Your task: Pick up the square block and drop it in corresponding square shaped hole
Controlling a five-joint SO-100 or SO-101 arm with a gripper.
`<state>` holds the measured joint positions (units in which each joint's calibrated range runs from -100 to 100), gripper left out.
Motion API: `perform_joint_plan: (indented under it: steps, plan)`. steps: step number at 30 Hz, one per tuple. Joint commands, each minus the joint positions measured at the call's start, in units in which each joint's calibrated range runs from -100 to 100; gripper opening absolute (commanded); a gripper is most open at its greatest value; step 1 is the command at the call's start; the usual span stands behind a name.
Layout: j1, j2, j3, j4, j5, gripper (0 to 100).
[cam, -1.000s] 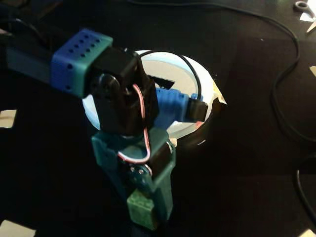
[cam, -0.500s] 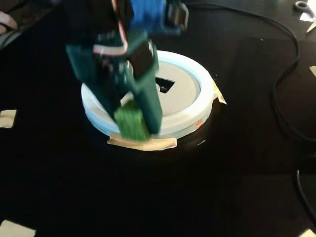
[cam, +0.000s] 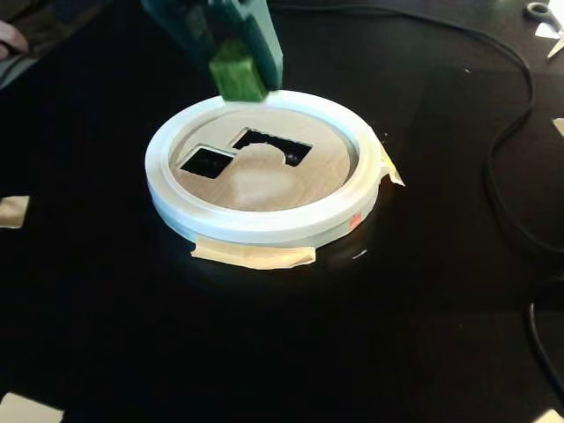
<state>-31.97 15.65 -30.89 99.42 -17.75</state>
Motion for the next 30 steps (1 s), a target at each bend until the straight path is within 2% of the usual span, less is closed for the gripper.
perform_joint_plan:
  steps: [1,8,16,25,30]
  plan:
    - [-10.7,-4.4,-3.9,0.6,-4.0,34]
    - [-16.7,-4.4,7.1,0.6,-6.8,34]
    - [-15.1,-5.5,28.1,-18.8,-6.3,36]
    - [-8.7,-1.9,30.0,-22.6,-6.3,35]
    - [-8.6,2.7,31.6,-26.5,-6.3,35]
